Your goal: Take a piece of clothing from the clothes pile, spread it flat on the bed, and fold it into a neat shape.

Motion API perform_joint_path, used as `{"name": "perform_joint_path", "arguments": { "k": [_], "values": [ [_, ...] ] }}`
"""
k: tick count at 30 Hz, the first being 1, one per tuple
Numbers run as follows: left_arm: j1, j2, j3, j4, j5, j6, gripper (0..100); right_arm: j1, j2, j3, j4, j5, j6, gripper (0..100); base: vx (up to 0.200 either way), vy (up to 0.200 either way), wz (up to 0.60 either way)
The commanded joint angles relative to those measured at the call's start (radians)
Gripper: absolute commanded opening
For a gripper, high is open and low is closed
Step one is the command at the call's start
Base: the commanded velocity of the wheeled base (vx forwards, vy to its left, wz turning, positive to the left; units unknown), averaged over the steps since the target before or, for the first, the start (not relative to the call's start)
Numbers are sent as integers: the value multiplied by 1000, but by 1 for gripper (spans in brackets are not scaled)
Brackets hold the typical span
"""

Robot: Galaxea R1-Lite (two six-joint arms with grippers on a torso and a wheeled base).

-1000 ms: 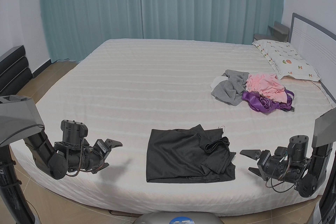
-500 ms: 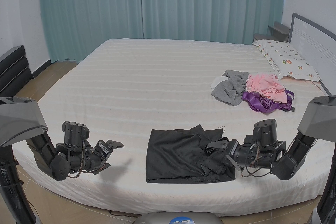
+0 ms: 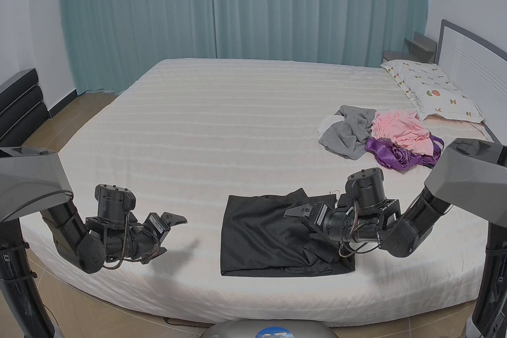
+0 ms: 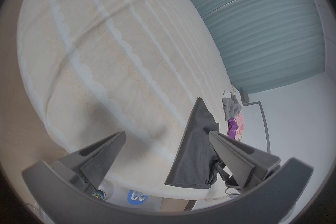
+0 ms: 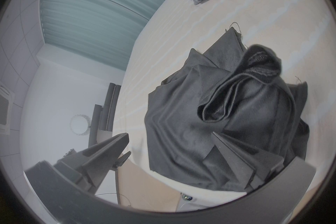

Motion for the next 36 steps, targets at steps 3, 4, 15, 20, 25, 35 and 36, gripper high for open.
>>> {"name": "perform_joint_path", "arguments": {
  "k": [3,4,15,20,25,35,36],
  "values": [
    [0,4,-2,0,0,0,100,-62,125,-166,74,-93,-61,100,0,0,0],
    [0,4,-2,0,0,0,100,-65,128,-170,74,-96,-64,100,0,0,0],
    [0,6,-2,0,0,0,100,-270,177,-308,71,-170,-162,100,0,0,0],
    [-1,4,-2,0,0,0,100,-286,173,-298,63,-130,-163,100,0,0,0],
    [-1,6,-2,0,0,0,100,-286,185,-307,67,-89,-165,100,0,0,0],
    [-3,6,-2,0,0,1,100,-289,223,-315,69,-92,-209,100,0,0,0],
    [-1,6,-2,0,0,1,100,-289,222,-313,64,-93,-209,100,0,0,0]
  ]
}}
